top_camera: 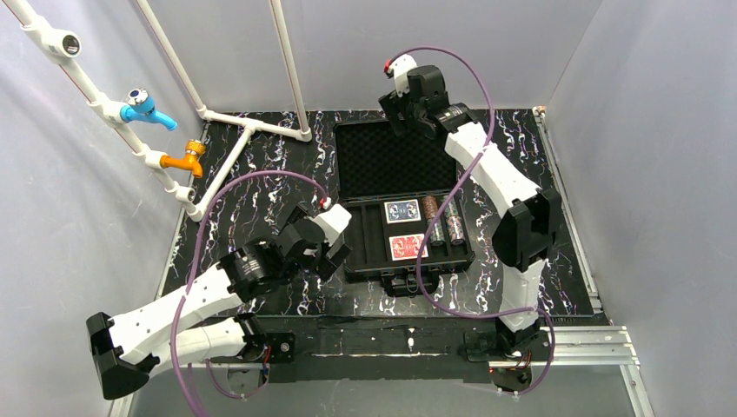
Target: Pack up texas hold em set
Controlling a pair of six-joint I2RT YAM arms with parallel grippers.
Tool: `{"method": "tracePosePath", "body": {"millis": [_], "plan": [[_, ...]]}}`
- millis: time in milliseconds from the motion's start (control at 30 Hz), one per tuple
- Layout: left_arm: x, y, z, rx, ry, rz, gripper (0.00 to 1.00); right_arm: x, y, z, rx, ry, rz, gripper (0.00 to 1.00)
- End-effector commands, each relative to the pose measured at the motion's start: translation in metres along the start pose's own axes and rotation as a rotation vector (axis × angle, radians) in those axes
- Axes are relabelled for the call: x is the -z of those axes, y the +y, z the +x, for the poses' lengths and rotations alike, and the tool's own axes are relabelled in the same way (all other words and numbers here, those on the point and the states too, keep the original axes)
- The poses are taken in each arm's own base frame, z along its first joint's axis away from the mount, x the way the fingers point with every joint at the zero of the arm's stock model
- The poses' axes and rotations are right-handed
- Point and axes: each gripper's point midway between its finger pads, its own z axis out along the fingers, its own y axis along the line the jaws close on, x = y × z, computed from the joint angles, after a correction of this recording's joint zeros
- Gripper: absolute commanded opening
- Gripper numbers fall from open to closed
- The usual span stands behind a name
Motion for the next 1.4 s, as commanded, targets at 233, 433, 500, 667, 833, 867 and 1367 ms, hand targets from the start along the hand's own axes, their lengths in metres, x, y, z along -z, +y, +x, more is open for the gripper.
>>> {"method": "tracePosePath", "body": {"millis": [233,433,500,667,833,867,1367], "plan": [[0.005,0.001,0.005,-0.018,0.000,0.007,0.98,-0.017,0.027,0.006,0.073,0.031,-0.150,0.92],[0.005,0.001,0.006,-0.018,-0.001,0.006,0.98,-0.027,0.019,0.002,0.069,0.026,-0.089,0.89],[0.005,0.002,0.006,-0.017,-0.001,0.005,0.99,-0.028,0.017,-0.003,0.062,0.009,-0.079,0.89],[0.005,0.002,0.006,-0.018,0.000,0.006,0.99,-0.034,0.016,-0.002,0.077,0.011,-0.062,0.89],[0.005,0.002,0.006,-0.017,-0.001,0.002,0.99,-0.042,0.017,-0.001,0.091,0.013,-0.057,0.88],[0.005,0.002,0.007,-0.018,0.001,0.002,0.99,-0.043,0.016,-0.002,0.092,0.010,-0.054,0.86],[0.004,0.003,0.007,-0.019,0.004,-0.004,0.99,-0.061,0.026,0.006,0.087,0.022,-0.068,0.73]]}}
